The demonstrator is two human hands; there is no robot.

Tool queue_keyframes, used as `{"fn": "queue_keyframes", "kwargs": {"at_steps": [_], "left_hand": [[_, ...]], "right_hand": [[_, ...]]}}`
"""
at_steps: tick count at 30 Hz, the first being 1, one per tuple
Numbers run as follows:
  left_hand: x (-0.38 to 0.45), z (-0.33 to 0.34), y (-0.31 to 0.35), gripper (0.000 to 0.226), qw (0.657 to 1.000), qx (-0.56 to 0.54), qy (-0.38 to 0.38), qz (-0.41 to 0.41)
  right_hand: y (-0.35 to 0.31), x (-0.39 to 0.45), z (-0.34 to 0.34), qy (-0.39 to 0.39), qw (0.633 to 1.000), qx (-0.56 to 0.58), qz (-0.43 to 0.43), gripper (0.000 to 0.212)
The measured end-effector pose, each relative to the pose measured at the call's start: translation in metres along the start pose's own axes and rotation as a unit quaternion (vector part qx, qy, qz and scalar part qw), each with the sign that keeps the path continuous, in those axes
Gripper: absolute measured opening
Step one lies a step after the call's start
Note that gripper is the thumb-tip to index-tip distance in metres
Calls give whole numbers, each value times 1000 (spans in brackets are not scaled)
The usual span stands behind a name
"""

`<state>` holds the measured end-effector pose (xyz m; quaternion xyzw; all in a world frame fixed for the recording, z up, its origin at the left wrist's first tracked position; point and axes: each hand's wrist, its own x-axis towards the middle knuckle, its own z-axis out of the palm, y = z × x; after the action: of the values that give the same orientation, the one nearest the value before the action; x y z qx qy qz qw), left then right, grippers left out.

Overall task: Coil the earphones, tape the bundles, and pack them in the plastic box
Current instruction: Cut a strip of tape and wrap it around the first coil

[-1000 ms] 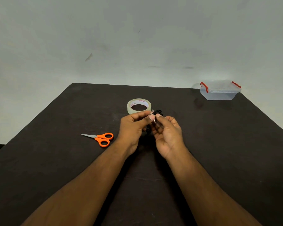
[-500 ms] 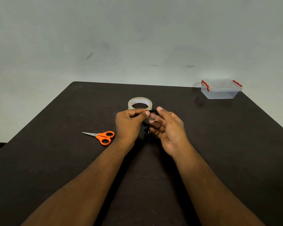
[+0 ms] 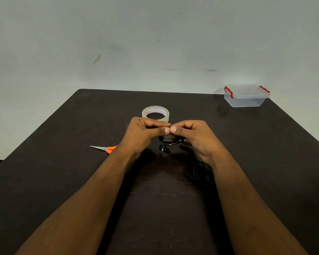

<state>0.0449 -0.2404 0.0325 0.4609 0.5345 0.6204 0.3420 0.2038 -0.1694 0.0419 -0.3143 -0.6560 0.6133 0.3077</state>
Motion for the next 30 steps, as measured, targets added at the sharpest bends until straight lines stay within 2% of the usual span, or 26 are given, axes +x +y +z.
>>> {"fn": "queue_keyframes", "kwargs": {"at_steps": [5, 10, 16, 23, 30], "left_hand": [[2, -7, 5, 22, 999, 26, -21, -8], [0, -12, 11, 19, 997, 1, -66, -45], [1, -10, 9, 23, 988, -49, -35, -141], [3, -12, 6, 29, 971, -115, -41, -206], [3, -12, 3, 21, 969, -117, -19, -217]], "right_hand": [[2, 3, -3, 3, 999, 6, -38, 11], [4, 2, -1, 8, 998, 22, -57, 13], [7, 3, 5, 19, 996, 25, -86, 15], [5, -1, 0, -39, 992, -21, -121, 40], [11, 1, 9, 4, 978, -132, -164, 36]]}}
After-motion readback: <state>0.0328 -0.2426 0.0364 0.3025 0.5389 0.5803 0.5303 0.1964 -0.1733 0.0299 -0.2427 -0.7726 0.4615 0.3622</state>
